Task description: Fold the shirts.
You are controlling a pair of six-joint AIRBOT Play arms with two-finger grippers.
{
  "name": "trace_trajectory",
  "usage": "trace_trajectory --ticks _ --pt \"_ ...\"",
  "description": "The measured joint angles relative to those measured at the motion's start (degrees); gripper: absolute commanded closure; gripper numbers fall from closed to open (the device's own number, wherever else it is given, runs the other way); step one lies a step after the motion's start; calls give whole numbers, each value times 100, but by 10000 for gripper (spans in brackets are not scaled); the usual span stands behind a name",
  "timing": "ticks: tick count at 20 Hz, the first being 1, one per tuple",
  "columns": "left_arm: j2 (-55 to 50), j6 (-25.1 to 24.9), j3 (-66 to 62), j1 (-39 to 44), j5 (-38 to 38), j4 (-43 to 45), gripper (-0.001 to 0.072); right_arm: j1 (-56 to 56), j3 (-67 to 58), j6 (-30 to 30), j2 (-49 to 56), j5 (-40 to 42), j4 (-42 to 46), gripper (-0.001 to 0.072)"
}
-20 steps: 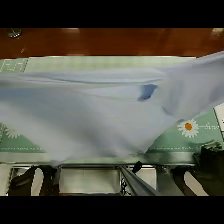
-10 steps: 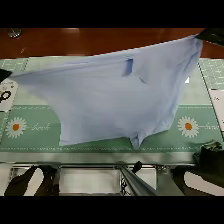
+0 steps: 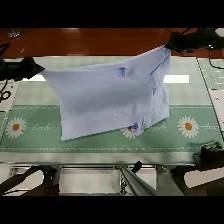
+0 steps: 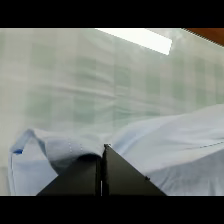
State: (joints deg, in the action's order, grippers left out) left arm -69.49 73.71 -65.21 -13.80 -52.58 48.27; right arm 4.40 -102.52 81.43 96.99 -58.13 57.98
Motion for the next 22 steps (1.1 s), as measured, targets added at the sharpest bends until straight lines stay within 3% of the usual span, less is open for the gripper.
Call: trace_trajectory --ticks 5,10,17,22 --pt "-684 -17 7 212 293 223 693 -46 0 -35 540 299 459 691" --pt "-1082 52 22 437 -114 590 693 -55 0 -59 721 203 737 691" --pt "-1209 1051 28 754 -728 1705 693 -61 0 -39 763 -922 1493 691" --pt "-1274 1416 28 828 -866 1941 691 -61 0 59 769 -1311 1687 688"
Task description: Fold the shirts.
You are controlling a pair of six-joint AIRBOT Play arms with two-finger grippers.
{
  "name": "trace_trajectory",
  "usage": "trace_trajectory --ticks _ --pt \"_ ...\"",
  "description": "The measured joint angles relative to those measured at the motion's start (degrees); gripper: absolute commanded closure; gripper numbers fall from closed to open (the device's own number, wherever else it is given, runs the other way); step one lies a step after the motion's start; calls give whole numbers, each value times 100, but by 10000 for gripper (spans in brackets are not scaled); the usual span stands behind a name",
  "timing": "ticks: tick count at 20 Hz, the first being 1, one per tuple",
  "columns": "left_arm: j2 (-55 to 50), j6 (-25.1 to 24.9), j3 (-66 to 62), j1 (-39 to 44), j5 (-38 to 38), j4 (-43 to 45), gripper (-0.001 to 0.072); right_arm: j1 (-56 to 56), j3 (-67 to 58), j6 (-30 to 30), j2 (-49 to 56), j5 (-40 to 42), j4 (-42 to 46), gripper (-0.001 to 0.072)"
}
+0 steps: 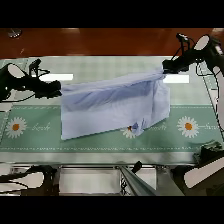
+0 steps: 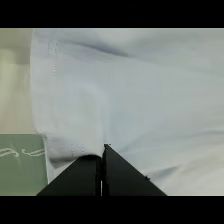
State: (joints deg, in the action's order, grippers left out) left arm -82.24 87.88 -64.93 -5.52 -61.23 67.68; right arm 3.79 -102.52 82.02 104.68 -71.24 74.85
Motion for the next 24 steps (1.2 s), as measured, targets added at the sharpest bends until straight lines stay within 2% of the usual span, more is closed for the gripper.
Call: trace_trajectory --ticks 1,2,3,5,6,9,10,11,15,16,20,24 --pt "-11 48 0 7 -31 28 667 0 0 11 4 -55 17 598" --pt "-17 72 0 9 -52 31 591 0 0 17 7 -114 31 446" --pt "-22 107 0 11 -92 66 497 0 0 17 7 -157 63 349" --pt "-20 133 -20 -22 -223 90 287 31 0 -2 -26 -358 92 350" --pt "0 133 -31 -61 -330 85 229 57 0 -59 -70 -485 151 349" --pt "201 129 -37 -286 -667 90 215 214 -2 -144 -264 -966 562 340" --pt "321 101 -2 -367 -796 90 215 315 0 -149 -339 -1165 697 270" --pt "487 39 81 -452 -944 92 215 422 0 -160 -407 -1327 758 259" --pt "1440 -374 981 -715 -1228 15 212 988 144 -249 -636 -1834 439 259" --pt "1722 -505 1349 -761 -1257 -83 174 1115 216 -299 -682 -1895 212 260" --pt "2702 -848 2734 -955 -1244 -369 174 1390 452 -428 -767 -1978 -275 263" --pt "3202 -1121 3598 -1226 -1200 -643 176 1443 533 -496 -791 -1882 -531 284"
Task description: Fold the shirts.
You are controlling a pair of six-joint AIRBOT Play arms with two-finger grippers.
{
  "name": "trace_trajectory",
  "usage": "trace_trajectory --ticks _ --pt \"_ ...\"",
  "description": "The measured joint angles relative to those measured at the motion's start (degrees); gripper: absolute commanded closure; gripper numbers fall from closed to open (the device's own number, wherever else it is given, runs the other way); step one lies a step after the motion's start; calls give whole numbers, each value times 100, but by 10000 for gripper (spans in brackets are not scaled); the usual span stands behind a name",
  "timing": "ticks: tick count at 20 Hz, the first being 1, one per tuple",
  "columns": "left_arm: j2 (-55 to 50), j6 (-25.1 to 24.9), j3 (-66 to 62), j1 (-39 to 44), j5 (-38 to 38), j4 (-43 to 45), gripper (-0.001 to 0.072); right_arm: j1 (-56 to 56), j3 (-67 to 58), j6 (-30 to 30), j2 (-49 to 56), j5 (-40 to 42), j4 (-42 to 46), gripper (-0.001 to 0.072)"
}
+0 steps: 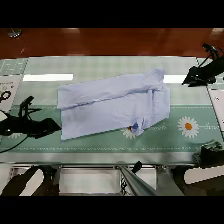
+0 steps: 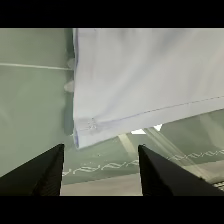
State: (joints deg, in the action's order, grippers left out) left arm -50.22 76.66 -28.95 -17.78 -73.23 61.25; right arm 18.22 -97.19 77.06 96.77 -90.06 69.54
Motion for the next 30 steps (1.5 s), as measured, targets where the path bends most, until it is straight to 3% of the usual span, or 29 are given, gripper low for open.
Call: trace_trajectory --ticks 12,13,15,17,22,24,30 --pt "-398 -420 898 -144 813 -931 201 9 26 -74 -4 153 -166 284" --pt "-516 -501 925 -144 929 -1134 242 9 26 -72 -4 151 -166 284" --pt "-778 -702 951 -144 1128 -1460 553 9 26 -55 -4 149 -168 284" --pt "-1045 -894 957 -144 1283 -1753 689 9 28 -9 -4 133 -160 284" --pt "-1335 -1084 846 -149 1296 -2192 692 72 691 90 -138 -114 295 272" --pt "-1366 -1134 782 -149 1233 -2277 691 146 1419 81 -420 170 293 161" --pt "-1397 -1202 719 -149 1128 -2339 691 251 3204 -452 -1073 887 -345 164"
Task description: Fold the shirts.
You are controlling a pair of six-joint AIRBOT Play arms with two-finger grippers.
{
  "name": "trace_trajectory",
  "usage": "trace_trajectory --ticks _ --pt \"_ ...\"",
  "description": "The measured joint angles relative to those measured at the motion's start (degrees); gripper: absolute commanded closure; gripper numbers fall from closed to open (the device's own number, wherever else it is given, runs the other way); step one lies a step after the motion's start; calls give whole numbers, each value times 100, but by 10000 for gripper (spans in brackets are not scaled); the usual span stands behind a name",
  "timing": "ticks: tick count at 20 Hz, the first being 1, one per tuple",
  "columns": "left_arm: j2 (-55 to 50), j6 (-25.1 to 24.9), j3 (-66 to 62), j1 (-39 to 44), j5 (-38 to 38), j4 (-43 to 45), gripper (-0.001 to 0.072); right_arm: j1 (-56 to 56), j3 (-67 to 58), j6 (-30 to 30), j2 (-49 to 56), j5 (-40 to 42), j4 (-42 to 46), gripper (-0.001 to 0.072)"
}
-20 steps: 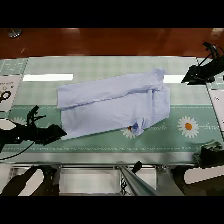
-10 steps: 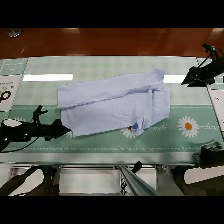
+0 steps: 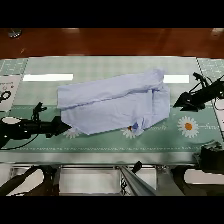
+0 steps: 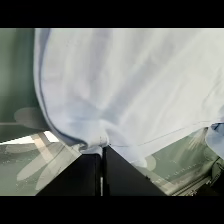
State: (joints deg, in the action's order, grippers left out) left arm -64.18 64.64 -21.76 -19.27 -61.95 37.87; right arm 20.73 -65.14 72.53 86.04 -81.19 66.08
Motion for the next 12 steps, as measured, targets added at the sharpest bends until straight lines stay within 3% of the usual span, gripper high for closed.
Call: trace_trajectory --ticks 10,12 --pt "-4 -15 -7 0 -103 -17 691 11 1161 -494 -144 247 -885 189" --pt "-4 -15 -7 0 -103 -17 691 11 1303 -529 -151 319 -964 277"
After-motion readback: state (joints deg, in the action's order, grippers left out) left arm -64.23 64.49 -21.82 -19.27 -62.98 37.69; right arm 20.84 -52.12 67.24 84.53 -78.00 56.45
